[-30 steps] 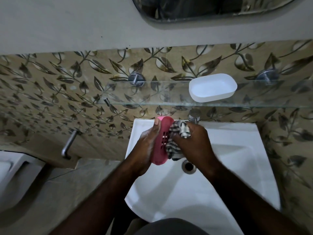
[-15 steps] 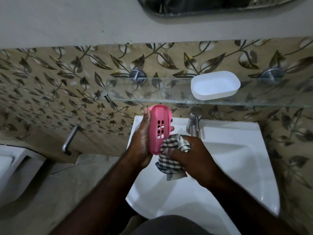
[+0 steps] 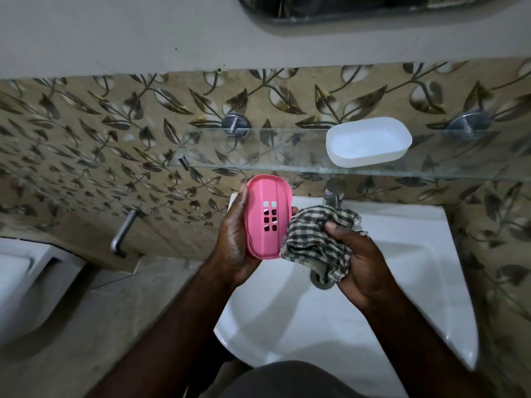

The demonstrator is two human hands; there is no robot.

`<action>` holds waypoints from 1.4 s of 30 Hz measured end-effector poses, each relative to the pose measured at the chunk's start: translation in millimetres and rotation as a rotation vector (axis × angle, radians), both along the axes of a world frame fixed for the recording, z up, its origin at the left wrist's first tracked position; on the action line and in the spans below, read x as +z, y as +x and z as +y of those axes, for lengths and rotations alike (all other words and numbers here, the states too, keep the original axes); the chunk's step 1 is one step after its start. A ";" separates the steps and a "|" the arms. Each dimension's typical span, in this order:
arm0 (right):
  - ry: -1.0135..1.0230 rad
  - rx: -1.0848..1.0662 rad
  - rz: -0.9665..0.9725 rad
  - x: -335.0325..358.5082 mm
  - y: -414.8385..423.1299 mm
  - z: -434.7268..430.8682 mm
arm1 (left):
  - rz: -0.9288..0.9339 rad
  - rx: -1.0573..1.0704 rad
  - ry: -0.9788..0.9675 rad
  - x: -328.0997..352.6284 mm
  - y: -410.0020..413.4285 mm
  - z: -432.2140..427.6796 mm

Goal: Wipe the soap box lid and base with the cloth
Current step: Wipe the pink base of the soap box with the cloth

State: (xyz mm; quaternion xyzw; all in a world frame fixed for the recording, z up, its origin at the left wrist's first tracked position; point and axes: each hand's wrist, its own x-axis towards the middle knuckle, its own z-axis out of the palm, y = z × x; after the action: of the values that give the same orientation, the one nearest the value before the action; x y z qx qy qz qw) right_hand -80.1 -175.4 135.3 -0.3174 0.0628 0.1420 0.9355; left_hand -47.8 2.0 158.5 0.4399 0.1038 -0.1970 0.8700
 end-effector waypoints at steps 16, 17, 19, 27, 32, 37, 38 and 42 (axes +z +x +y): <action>-0.878 0.022 -0.434 23.7 -16.2 42.3 | 0.079 0.044 0.007 -8.7 -9.1 -12.9; -0.929 0.014 -0.475 26.3 -14.6 44.8 | 0.093 0.031 0.006 -9.2 -9.4 -15.4; -1.001 0.024 -0.536 30.5 -9.5 46.1 | 0.101 0.031 -0.009 -9.0 -9.4 -17.5; -1.287 -0.090 -0.496 13.1 0.4 29.9 | 0.025 0.089 0.048 -9.8 -8.3 -15.2; -1.033 -0.009 -0.514 25.9 -13.9 44.6 | 0.061 0.121 0.099 -10.4 -6.0 -22.6; -1.120 -0.071 -0.449 14.1 1.4 26.8 | 0.009 0.150 0.126 -4.3 -2.1 -22.5; -1.143 -0.089 -0.417 12.4 2.7 24.1 | -0.002 0.151 0.152 -3.6 -2.6 -23.9; -1.081 -0.034 -0.420 20.3 -10.2 30.4 | -0.022 0.184 0.237 -11.9 -4.5 -31.0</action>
State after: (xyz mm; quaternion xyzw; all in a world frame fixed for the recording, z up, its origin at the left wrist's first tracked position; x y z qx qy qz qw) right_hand -90.3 -145.0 155.6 -0.7704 -0.0556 0.0087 0.6351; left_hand -52.3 -29.0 146.6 0.5301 0.1566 -0.0979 0.8276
